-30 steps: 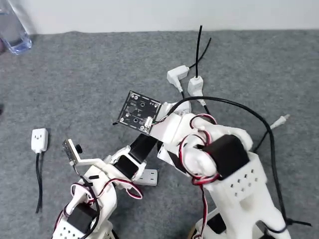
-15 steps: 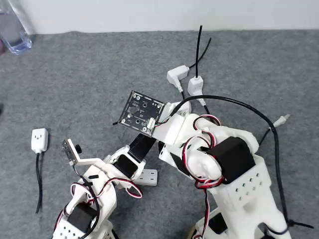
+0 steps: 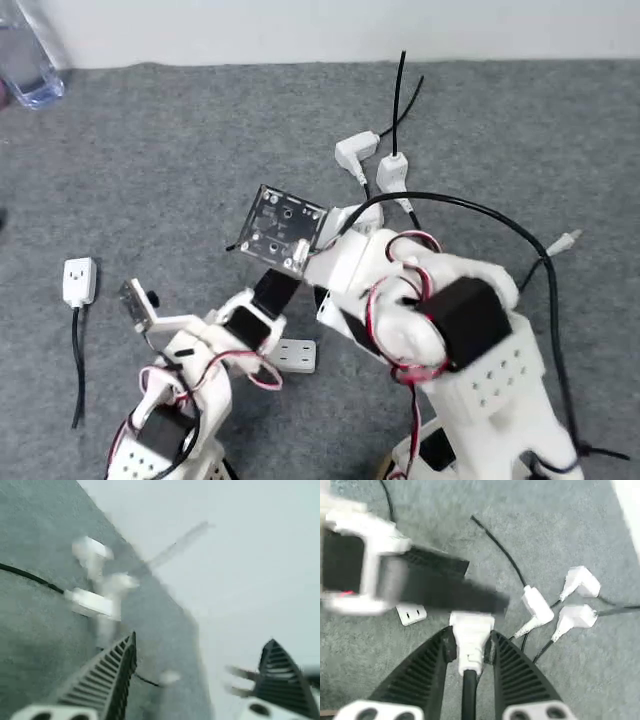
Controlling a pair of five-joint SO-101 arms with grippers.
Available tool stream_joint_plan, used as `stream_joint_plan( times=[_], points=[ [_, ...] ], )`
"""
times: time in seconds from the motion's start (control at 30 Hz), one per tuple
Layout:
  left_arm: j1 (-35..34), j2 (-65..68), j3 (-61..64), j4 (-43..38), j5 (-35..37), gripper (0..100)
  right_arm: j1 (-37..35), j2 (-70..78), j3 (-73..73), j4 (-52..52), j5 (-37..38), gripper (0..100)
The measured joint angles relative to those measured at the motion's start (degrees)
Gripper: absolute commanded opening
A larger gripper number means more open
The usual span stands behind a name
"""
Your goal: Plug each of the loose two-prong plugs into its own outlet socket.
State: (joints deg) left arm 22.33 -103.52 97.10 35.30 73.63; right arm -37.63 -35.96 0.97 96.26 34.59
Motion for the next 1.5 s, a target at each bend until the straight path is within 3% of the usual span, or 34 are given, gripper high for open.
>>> stream_joint_plan(
  times=[0.13, 0.3, 0.5, 0.73, 0.87, 1.2, 1.37, 1.5],
  points=[
    [-6.8, -0.1, -0.1, -0.1, -0.2, 37, -0.1, 2.5, -0.5, 0.0, 0.3, 0.8],
    [-20.7, -0.1, 0.0, 1.1, -3.4, 37, -0.6, 7.1, -0.5, 1.8, 4.0, 0.8],
    [-31.1, -0.1, 0.0, 12.7, -7.6, 37, -0.7, 9.9, -0.5, 3.2, 9.5, 0.8],
    [-36.4, -0.1, 0.0, 23.1, -12.6, 37, -4.3, 12.9, 1.3, 4.0, 13.9, 0.8],
    [-38.8, -0.1, 0.0, 23.4, -12.9, 37, -5.2, 14.0, 6.7, 3.2, 14.2, 0.8],
    [-43.4, -0.1, 0.0, 23.4, -13.0, 37, -5.2, 14.2, 23.8, -10.8, 16.6, 0.8],
    [-44.0, -0.1, 0.0, 23.4, -13.0, 37, -5.4, 17.8, 25.3, -13.4, 18.5, 0.8],
    [-49.0, -0.1, 0.0, 23.4, -13.0, 37, -6.8, 22.6, 25.3, -14.7, 18.9, 0.8]
  ],
)
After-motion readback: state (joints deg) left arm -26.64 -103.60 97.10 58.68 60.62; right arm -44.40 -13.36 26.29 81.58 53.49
